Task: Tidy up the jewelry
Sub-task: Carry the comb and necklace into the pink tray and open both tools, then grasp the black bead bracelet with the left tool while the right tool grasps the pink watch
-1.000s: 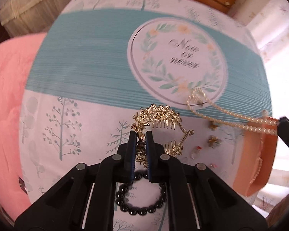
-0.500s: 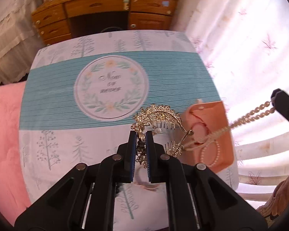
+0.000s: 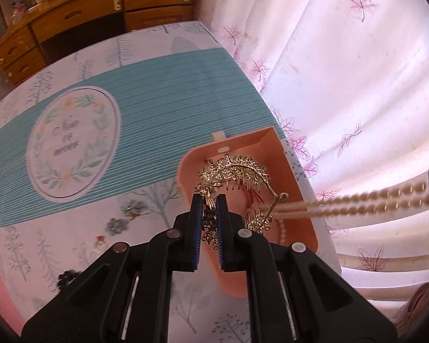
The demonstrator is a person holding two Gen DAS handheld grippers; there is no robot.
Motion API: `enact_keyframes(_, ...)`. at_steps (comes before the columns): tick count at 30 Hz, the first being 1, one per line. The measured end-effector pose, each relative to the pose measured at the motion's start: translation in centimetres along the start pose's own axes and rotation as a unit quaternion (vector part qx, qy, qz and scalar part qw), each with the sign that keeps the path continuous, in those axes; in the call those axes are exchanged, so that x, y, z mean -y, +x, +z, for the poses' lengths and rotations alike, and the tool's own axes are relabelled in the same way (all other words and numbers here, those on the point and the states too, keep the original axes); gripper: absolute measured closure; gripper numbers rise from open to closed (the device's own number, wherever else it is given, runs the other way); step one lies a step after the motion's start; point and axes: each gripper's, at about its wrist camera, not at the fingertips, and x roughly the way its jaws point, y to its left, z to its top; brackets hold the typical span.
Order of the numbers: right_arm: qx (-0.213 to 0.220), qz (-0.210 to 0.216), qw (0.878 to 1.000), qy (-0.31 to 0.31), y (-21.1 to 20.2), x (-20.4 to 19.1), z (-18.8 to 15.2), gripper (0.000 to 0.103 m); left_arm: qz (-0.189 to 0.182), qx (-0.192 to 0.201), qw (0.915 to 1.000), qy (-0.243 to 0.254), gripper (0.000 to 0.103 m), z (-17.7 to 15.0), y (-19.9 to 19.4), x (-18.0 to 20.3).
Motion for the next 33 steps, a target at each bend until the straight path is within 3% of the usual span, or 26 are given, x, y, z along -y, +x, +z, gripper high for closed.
enact_keyframes(8, -0.041, -0.011, 0.999, 0.024, 2.1, 2.8, -4.5, 0.098, 0.007, -0.003, 0.9993, 0.038, 0.096, 0.2, 4.9, 1.7)
enact_keyframes(15, -0.08, -0.025, 0.996, 0.03, 5.6, 3.1, -6.7, 0.098, 0.014, -0.005, 0.9985, 0.053, 0.091, 0.0, 5.8, 2.1)
enact_keyframes(17, -0.103, -0.028, 0.994, 0.038, 8.0, 3.6, -7.6, 0.098, 0.009, -0.001, 0.9985, 0.055, 0.082, -0.2, 5.1, 1.8)
enact_keyframes(19, -0.115, -0.032, 0.992, 0.043, 9.4, 3.9, -8.1, 0.098, 0.008, 0.009, 0.9983, 0.057, 0.059, -0.5, 4.1, 1.3)
enact_keyframes(20, -0.123, -0.031, 0.991, 0.046, 10.3, 4.0, -8.2, 0.098, 0.006, 0.014, 0.9984, 0.054, 0.055, -0.7, 3.5, 1.0)
enact_keyframes(28, -0.161, -0.029, 0.984, 0.072, 14.4, 4.7, -8.7, 0.096, 0.006, 0.046, 0.9988, 0.014, 0.054, -2.6, -2.0, -4.1)
enact_keyframes(33, -0.155, -0.036, 0.986, 0.048, 15.1, 3.1, -8.4, 0.079, 0.03, 0.063, 0.9975, -0.007, 0.054, -5.3, -5.3, -9.0)
